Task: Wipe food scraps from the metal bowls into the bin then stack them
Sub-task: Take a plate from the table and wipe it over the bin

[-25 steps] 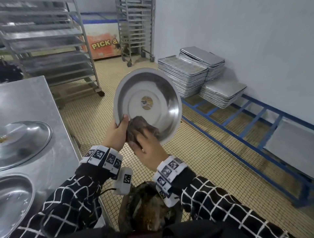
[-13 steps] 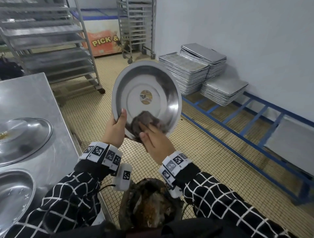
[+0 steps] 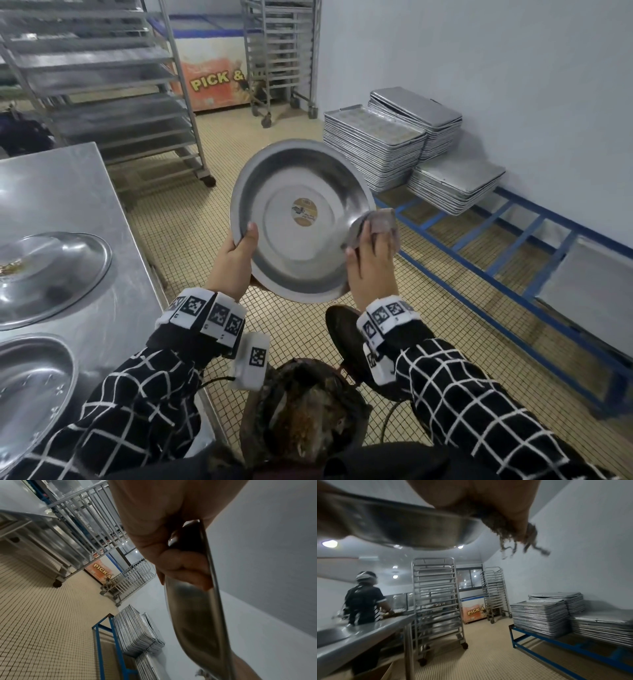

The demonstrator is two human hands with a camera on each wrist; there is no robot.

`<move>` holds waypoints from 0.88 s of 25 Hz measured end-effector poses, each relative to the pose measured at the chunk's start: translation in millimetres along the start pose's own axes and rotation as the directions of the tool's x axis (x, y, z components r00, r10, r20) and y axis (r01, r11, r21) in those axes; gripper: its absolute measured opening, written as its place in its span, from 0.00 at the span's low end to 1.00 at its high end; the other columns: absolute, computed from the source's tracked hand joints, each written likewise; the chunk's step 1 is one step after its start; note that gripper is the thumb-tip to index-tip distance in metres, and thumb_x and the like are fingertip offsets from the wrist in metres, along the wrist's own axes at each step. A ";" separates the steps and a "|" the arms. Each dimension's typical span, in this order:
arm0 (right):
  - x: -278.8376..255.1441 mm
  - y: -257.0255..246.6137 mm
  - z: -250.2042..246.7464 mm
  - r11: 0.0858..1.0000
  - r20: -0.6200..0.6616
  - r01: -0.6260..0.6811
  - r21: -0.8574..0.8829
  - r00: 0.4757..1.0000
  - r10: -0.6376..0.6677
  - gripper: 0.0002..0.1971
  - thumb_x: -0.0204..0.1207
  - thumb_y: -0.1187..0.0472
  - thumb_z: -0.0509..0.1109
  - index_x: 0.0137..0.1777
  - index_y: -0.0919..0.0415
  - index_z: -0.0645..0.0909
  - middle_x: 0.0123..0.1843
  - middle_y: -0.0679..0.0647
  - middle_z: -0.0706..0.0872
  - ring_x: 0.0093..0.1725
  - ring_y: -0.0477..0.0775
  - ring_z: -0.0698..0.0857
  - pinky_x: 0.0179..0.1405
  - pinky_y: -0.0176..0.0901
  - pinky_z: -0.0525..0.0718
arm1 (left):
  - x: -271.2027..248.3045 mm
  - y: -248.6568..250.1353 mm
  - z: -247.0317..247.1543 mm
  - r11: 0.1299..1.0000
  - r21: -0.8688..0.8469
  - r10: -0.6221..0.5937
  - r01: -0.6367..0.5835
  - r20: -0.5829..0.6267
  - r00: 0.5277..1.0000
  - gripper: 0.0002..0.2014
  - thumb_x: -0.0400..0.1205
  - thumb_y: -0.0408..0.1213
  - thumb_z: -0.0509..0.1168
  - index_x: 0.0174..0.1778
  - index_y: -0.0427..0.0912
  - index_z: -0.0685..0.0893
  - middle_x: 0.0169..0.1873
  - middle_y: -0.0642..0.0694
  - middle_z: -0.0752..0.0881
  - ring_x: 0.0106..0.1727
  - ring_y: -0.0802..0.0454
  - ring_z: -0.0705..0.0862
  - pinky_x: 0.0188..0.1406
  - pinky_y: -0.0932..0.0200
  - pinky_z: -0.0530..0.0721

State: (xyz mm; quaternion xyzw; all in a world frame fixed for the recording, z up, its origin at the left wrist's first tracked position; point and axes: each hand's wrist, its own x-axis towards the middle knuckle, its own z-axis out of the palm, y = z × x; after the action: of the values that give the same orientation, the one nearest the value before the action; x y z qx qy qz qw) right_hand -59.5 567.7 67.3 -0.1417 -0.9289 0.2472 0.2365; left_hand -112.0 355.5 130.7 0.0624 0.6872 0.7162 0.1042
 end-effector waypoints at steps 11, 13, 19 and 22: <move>41.0 11.6 -37.7 0.874 0.115 -0.358 0.330 0.934 0.339 0.12 0.79 0.53 0.67 0.48 0.64 0.81 0.44 0.53 0.87 0.46 0.55 0.86 0.43 0.45 0.84 | 0.5 -11.5 -17.8 0.997 0.060 -0.056 0.050 0.104 0.993 0.24 0.77 0.49 0.68 0.66 0.41 0.78 0.42 0.42 0.90 0.40 0.44 0.90 0.37 0.51 0.87; 34.7 0.4 -36.6 0.832 0.061 -0.393 0.391 0.913 0.403 0.11 0.80 0.55 0.67 0.45 0.65 0.80 0.38 0.51 0.84 0.40 0.50 0.86 0.36 0.40 0.80 | -6.2 -14.0 -10.2 0.989 0.121 0.074 -0.087 0.110 0.991 0.24 0.77 0.41 0.71 0.69 0.46 0.74 0.48 0.44 0.89 0.44 0.48 0.90 0.41 0.52 0.89; 14.8 -47.6 -24.2 0.556 0.074 -0.370 0.745 0.873 0.483 0.08 0.83 0.57 0.62 0.53 0.62 0.76 0.41 0.48 0.86 0.27 0.32 0.84 0.25 0.24 0.78 | -18.8 -14.9 19.2 0.993 0.069 0.093 -0.098 0.074 0.993 0.09 0.79 0.32 0.69 0.51 0.49 0.80 0.43 0.49 0.89 0.46 0.50 0.90 0.40 0.58 0.89; 11.0 -48.3 -22.6 0.524 0.200 -0.431 0.735 0.876 0.439 0.11 0.85 0.53 0.57 0.55 0.60 0.76 0.42 0.46 0.85 0.35 0.37 0.87 0.31 0.29 0.81 | -9.0 -7.8 10.6 0.999 -0.048 0.005 -0.007 -0.035 0.999 0.06 0.82 0.33 0.64 0.48 0.50 0.78 0.44 0.47 0.88 0.45 0.49 0.90 0.42 0.54 0.89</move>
State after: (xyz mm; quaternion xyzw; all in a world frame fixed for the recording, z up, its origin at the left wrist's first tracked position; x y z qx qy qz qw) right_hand -64.4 540.3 114.2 -0.2571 -0.6708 0.6636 0.2088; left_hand -100.3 363.9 123.9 0.0493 0.6714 0.7338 0.0916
